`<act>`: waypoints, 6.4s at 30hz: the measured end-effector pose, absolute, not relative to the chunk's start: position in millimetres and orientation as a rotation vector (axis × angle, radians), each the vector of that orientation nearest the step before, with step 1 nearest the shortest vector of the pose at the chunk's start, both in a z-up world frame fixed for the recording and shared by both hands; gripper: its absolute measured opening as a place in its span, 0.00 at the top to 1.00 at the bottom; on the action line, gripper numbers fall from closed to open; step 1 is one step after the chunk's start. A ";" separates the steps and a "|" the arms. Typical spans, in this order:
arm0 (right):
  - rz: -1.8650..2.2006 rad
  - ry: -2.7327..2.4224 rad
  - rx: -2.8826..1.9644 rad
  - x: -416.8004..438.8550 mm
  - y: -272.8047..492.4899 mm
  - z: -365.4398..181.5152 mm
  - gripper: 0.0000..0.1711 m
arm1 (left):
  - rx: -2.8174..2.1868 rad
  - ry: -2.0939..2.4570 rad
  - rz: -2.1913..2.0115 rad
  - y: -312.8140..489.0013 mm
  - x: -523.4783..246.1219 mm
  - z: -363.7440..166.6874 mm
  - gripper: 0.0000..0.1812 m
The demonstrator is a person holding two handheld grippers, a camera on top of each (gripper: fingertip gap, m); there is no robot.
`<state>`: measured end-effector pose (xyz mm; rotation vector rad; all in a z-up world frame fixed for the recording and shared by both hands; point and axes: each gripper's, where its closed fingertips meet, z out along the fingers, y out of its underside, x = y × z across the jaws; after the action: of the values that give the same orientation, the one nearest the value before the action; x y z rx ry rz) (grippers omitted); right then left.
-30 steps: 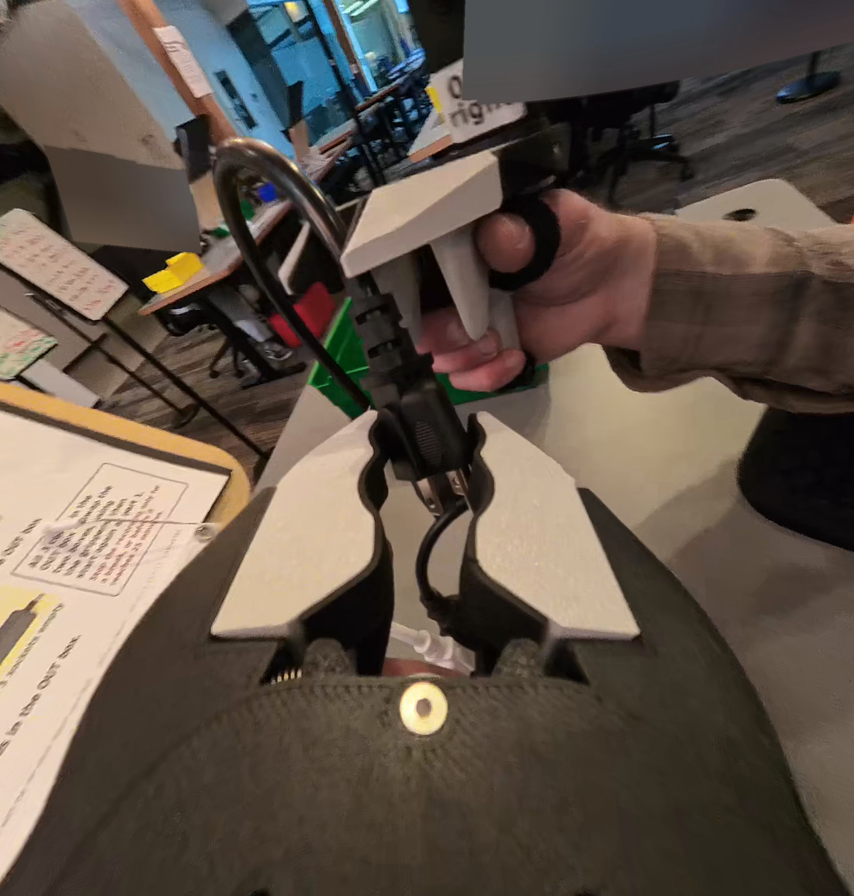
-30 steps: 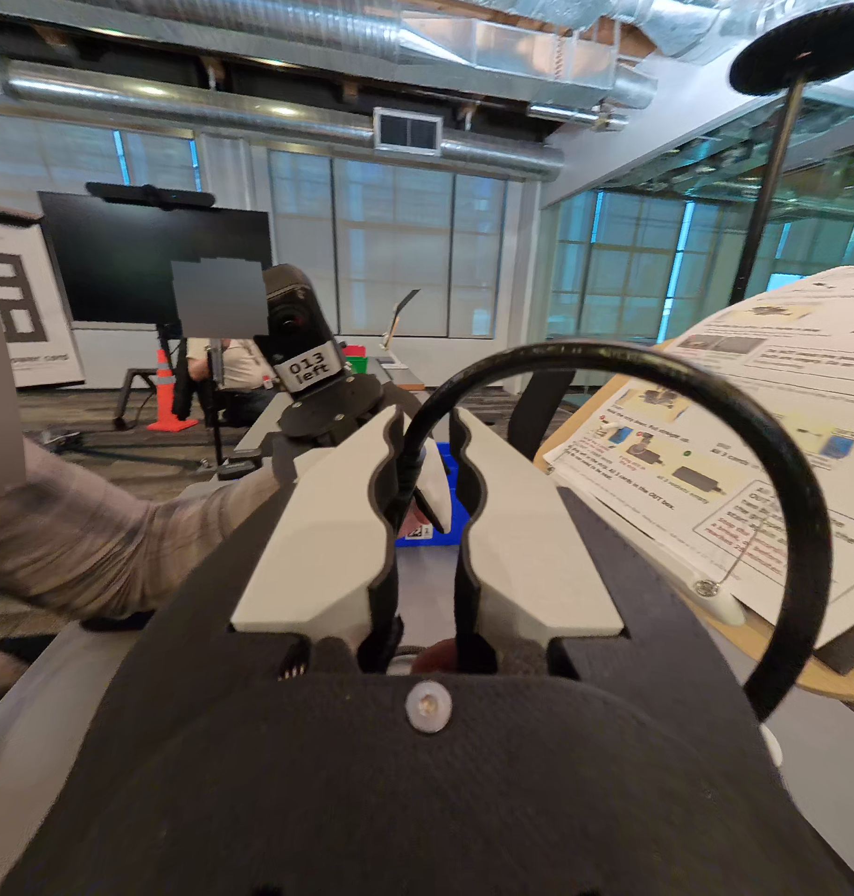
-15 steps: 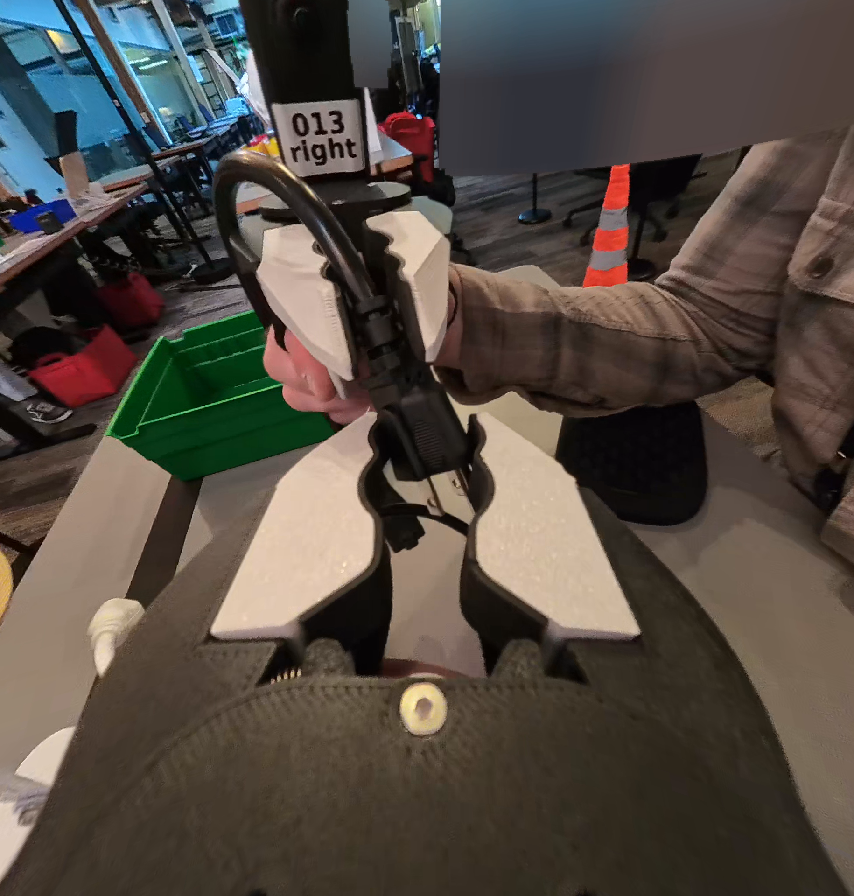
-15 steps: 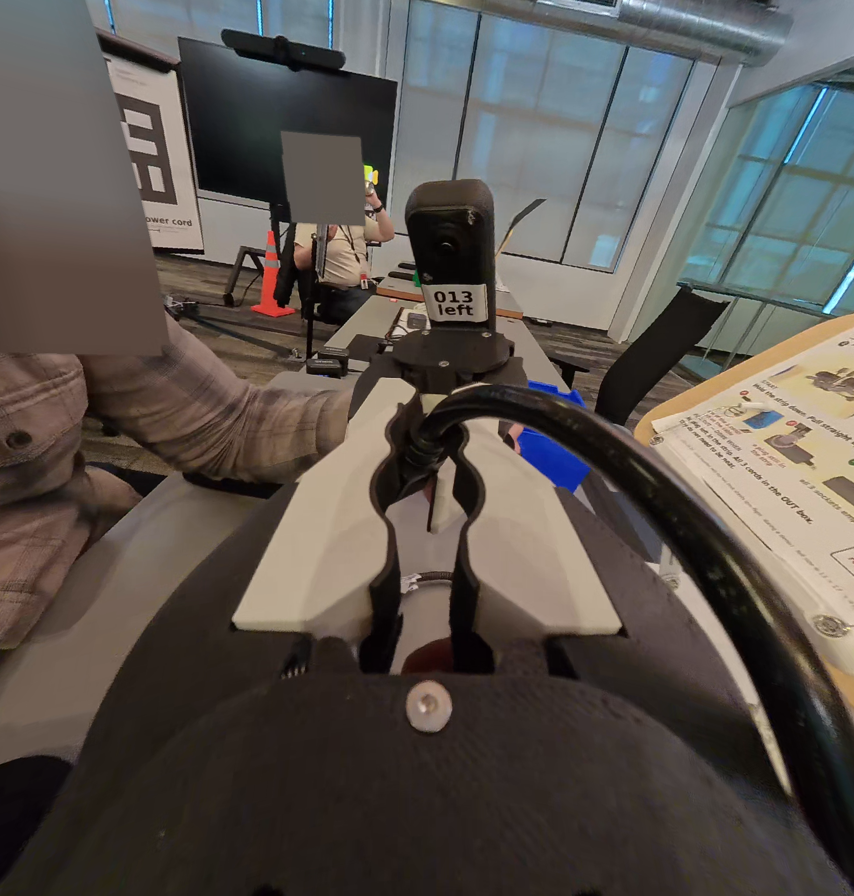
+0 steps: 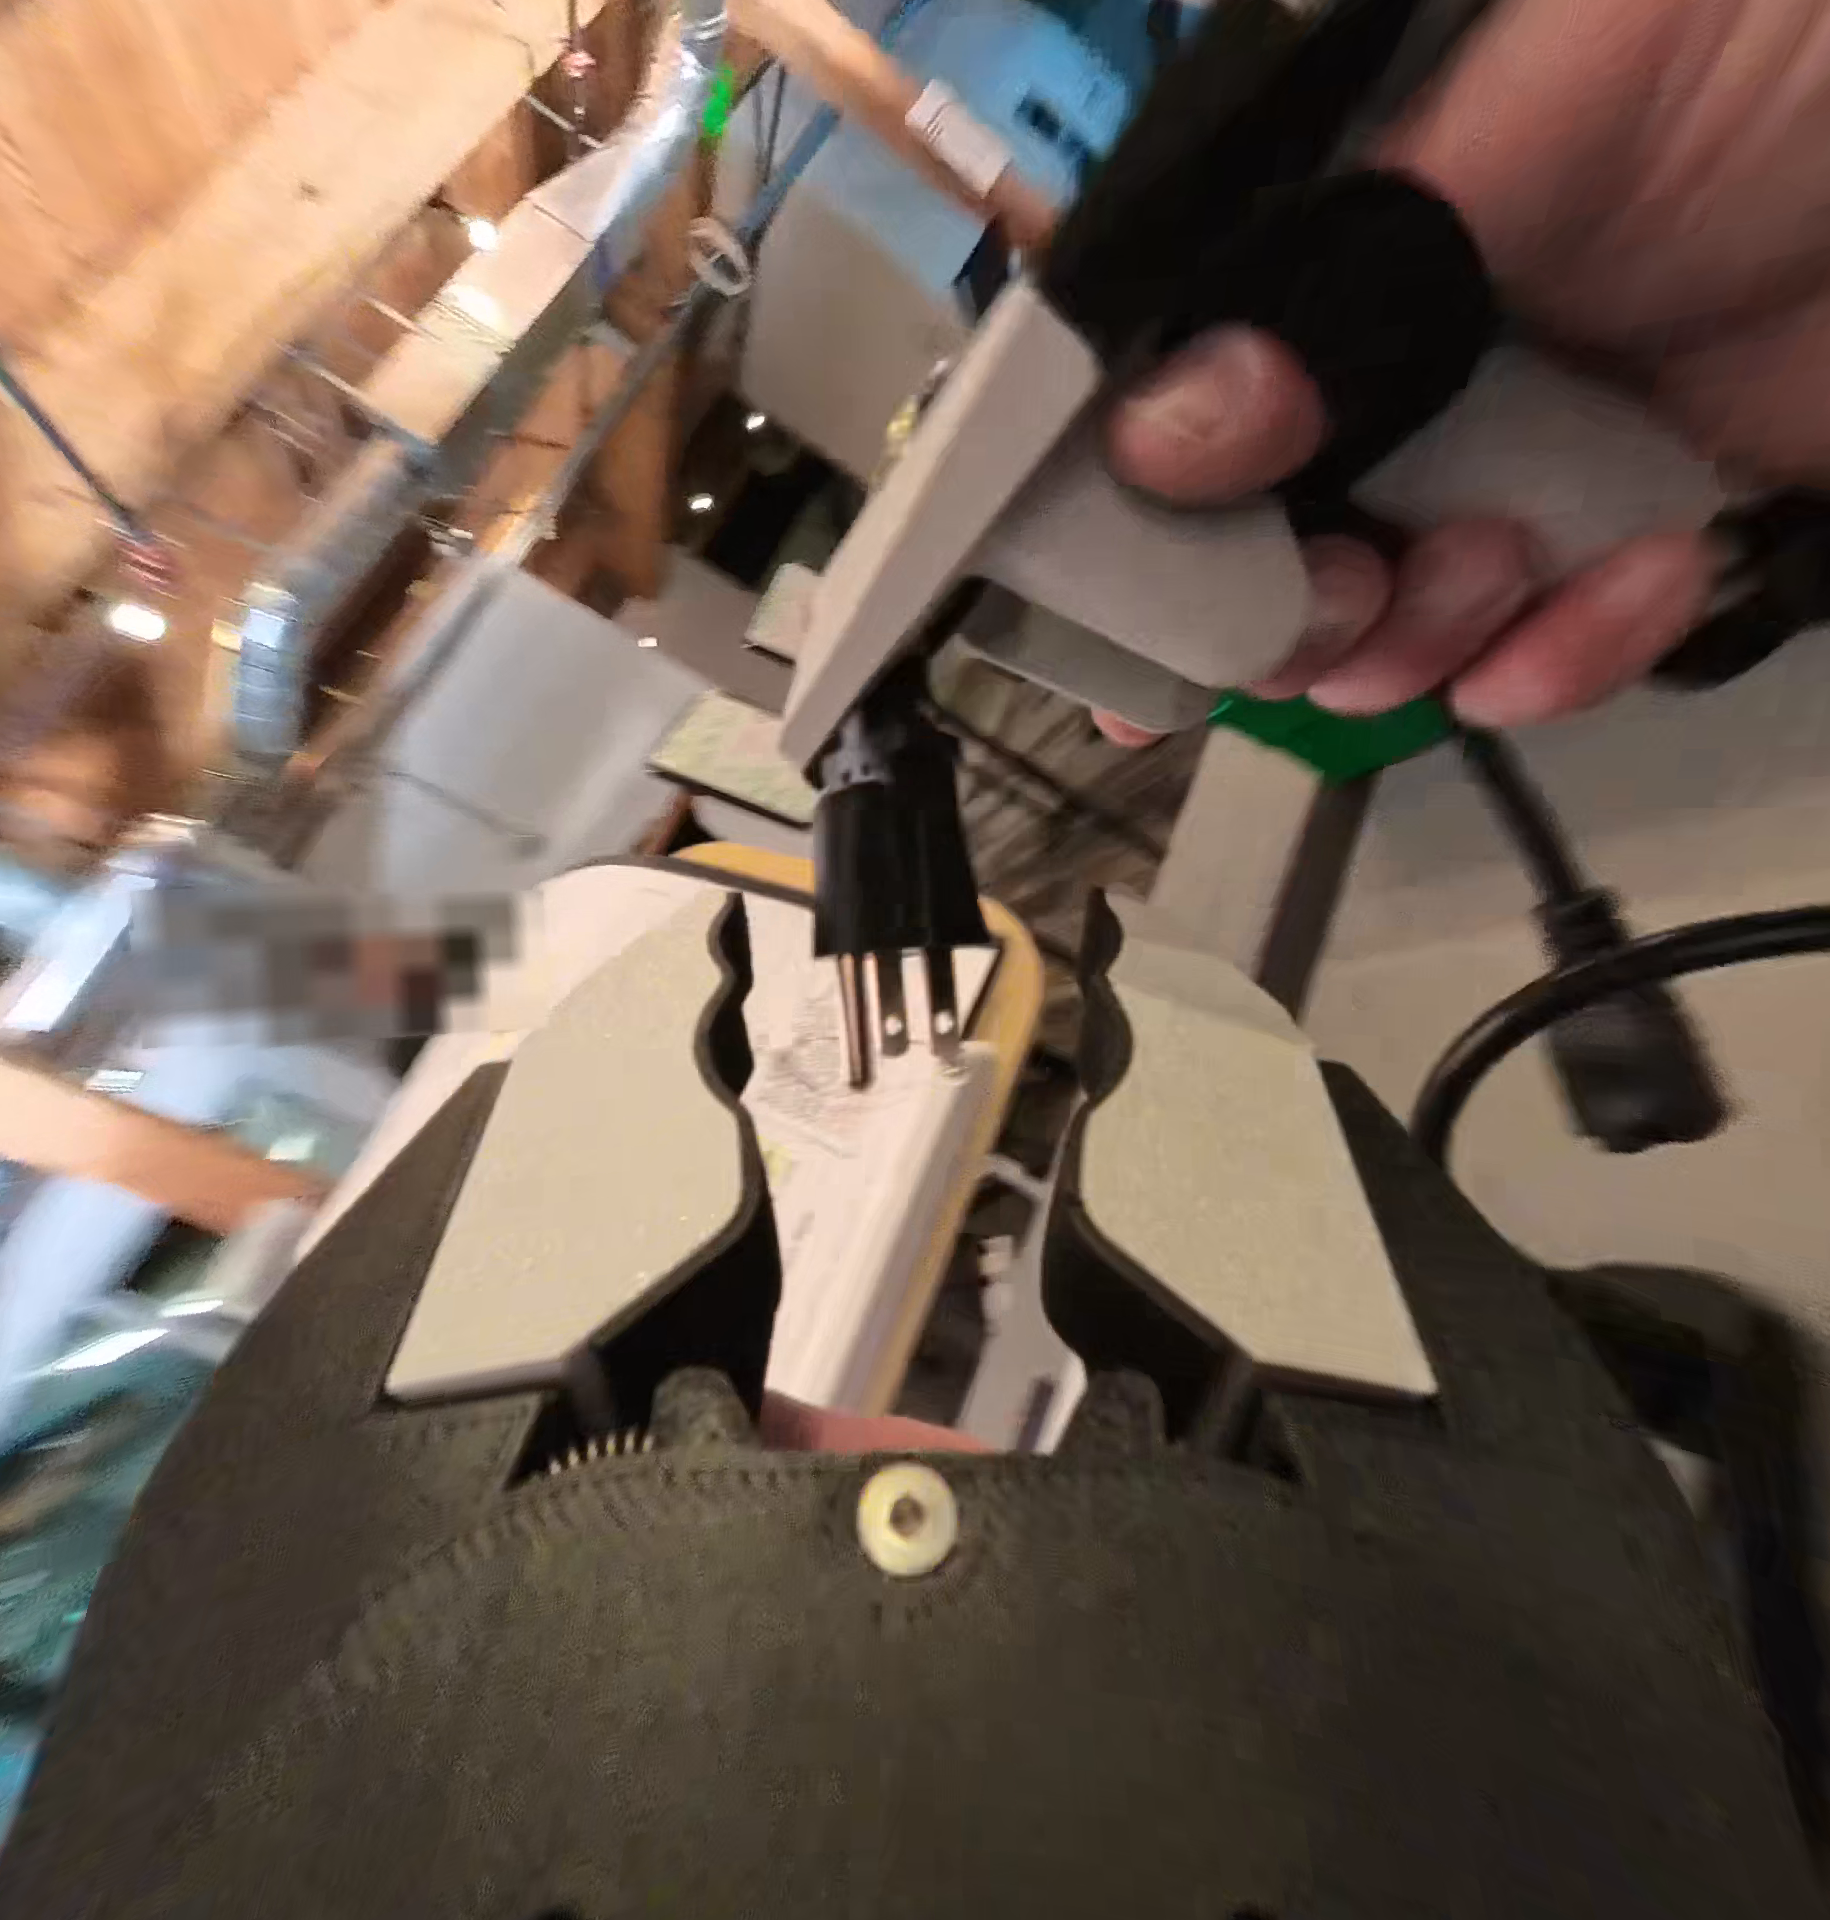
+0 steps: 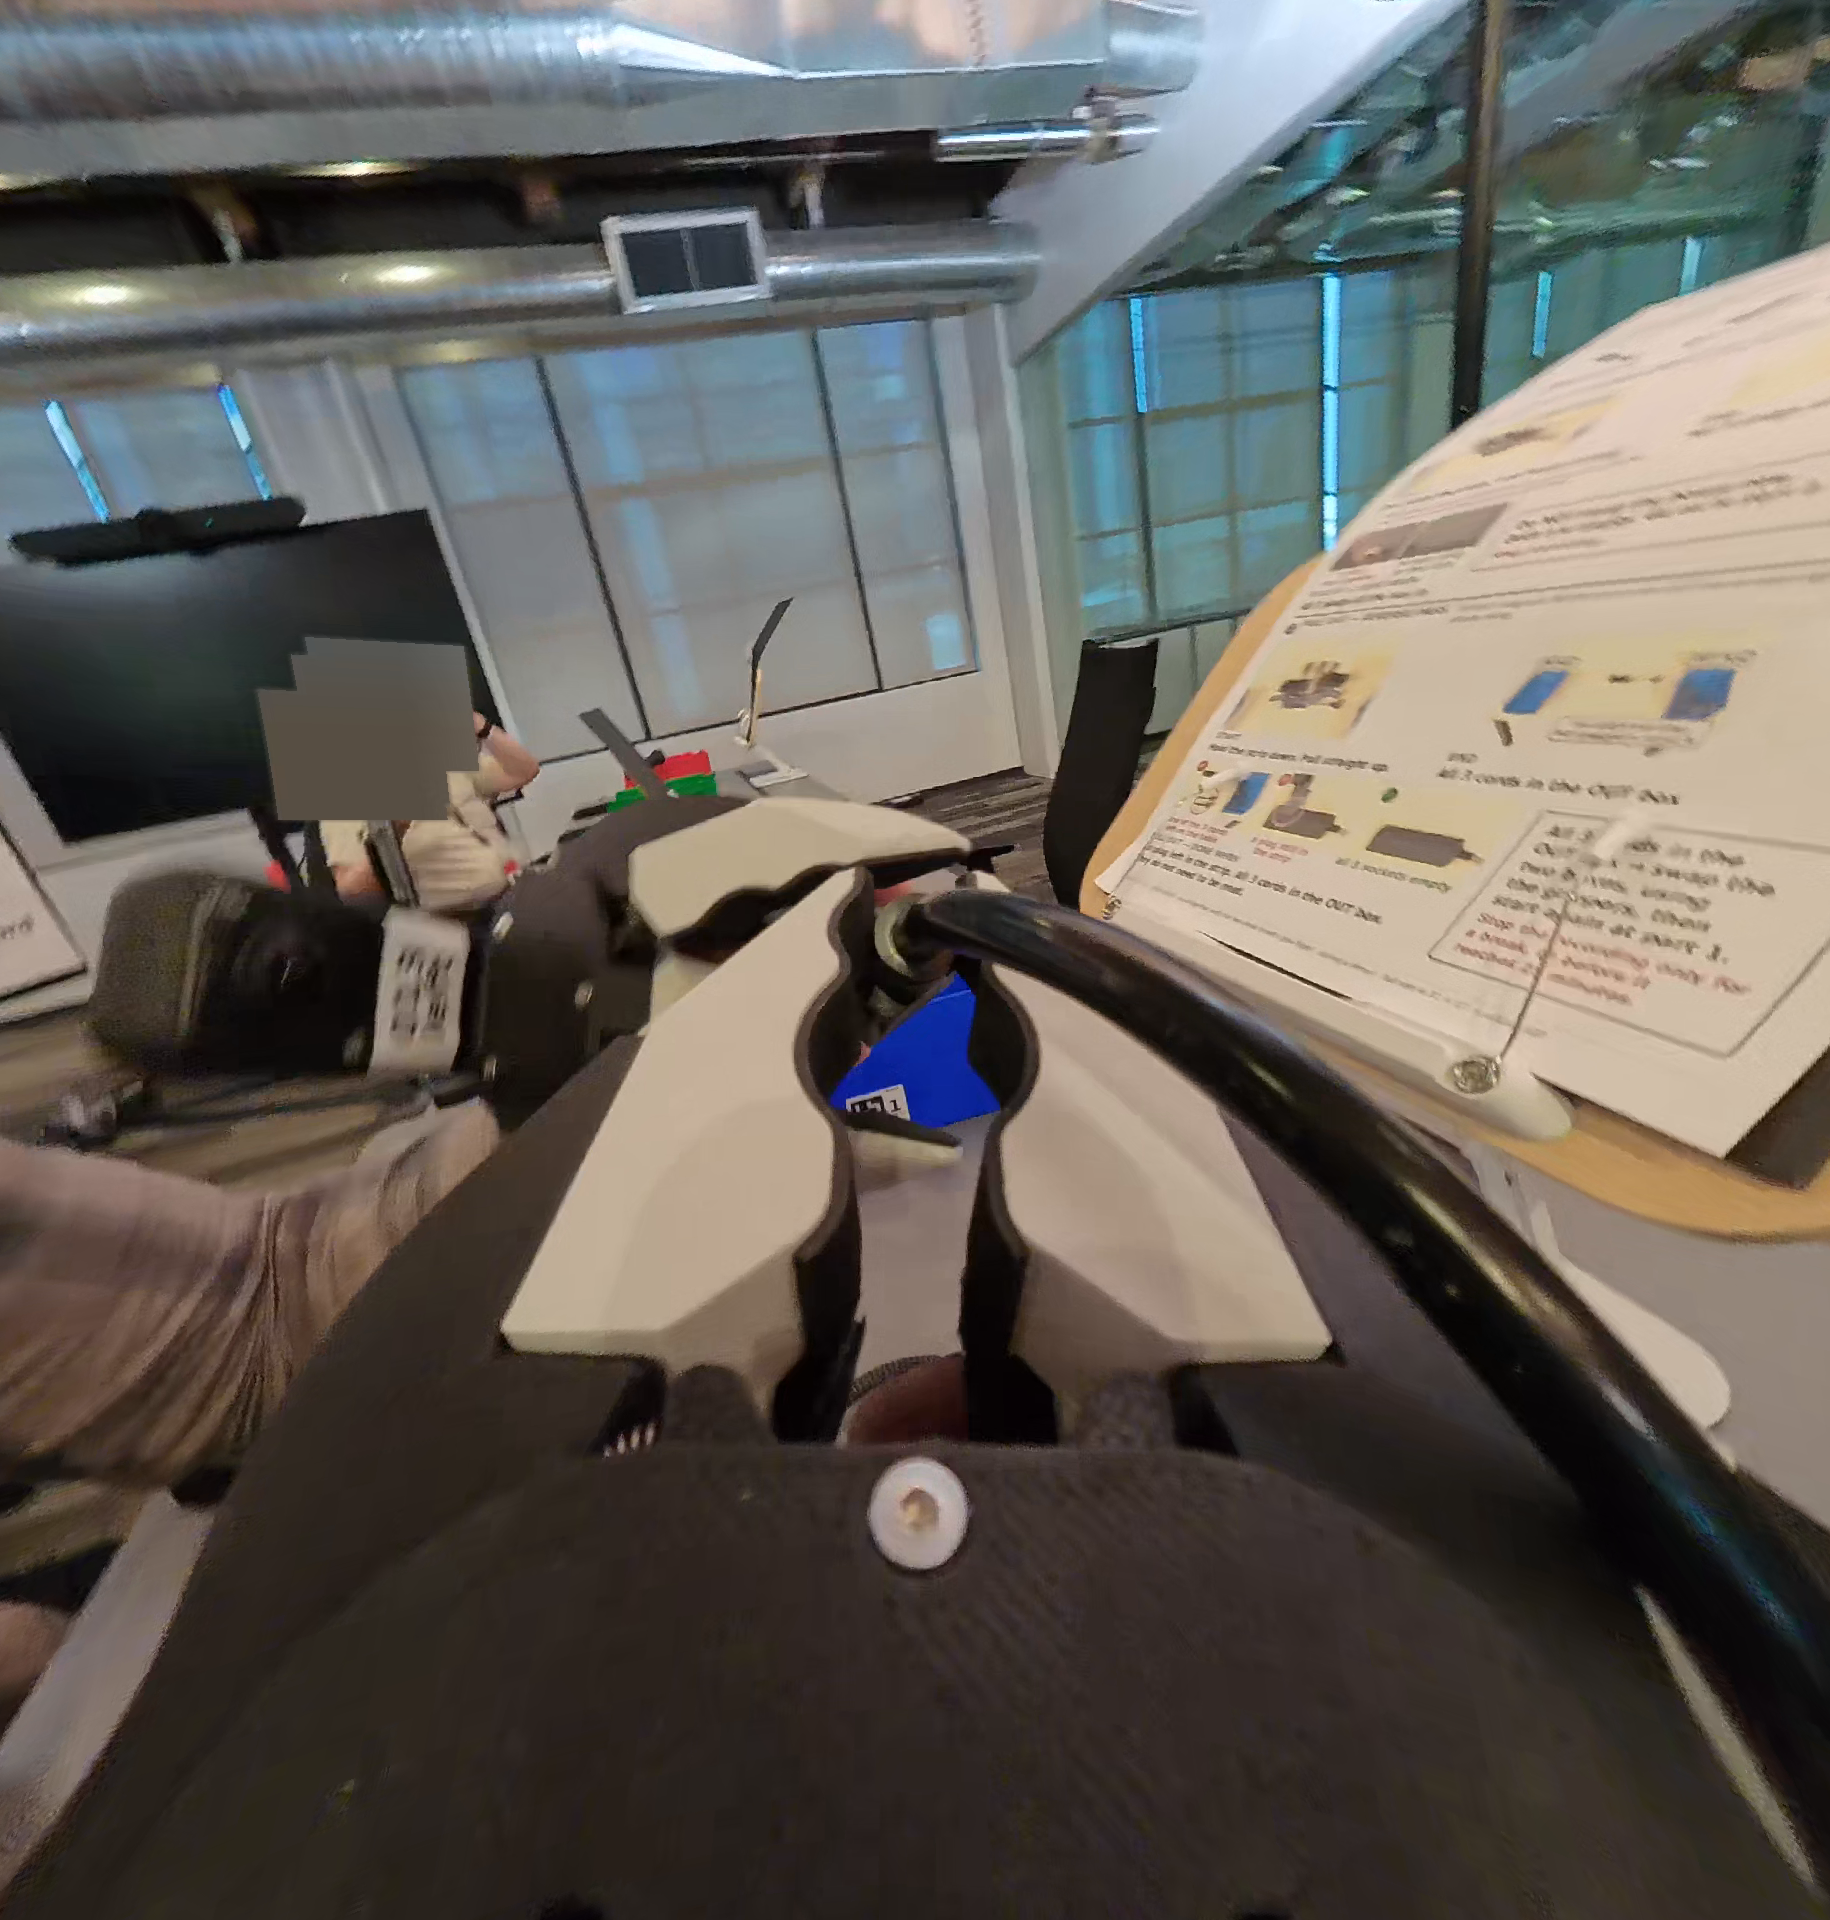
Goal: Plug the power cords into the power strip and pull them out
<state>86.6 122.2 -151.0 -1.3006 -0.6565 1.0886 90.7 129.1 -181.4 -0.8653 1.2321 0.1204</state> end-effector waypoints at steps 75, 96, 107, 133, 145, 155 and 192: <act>1.634 0.018 -1.155 131.5 113.8 -144.4 0.47 | -0.923 0.986 0.111 116.9 20.1 -88.5 0.86; 1.575 0.365 -1.138 184.5 83.1 -154.7 0.39 | -0.707 0.998 0.298 74.1 86.3 -105.2 0.86; 1.615 0.402 -1.078 220.1 122.5 -153.9 0.74 | -0.510 1.242 0.341 40.9 139.4 -160.5 0.87; 0.668 -0.905 -1.826 126.6 104.8 -175.5 0.97 | -0.843 1.751 -0.397 27.0 85.3 -201.5 0.87; 0.043 -1.555 -1.765 123.8 76.7 -220.5 0.97 | -0.916 1.889 -0.690 13.6 97.0 -238.1 0.87; -0.712 -1.728 -1.384 130.3 80.8 -229.1 0.97 | -1.027 1.880 -0.600 37.9 104.7 -259.7 0.87; -1.412 -1.787 -0.930 130.8 87.0 -225.2 0.85 | -1.000 1.686 -0.466 89.1 100.9 -261.7 0.87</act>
<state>130.8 87.0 -225.2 -0.9303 -1.7867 -1.4124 100.9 89.1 -261.7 -0.9996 1.6859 -0.4655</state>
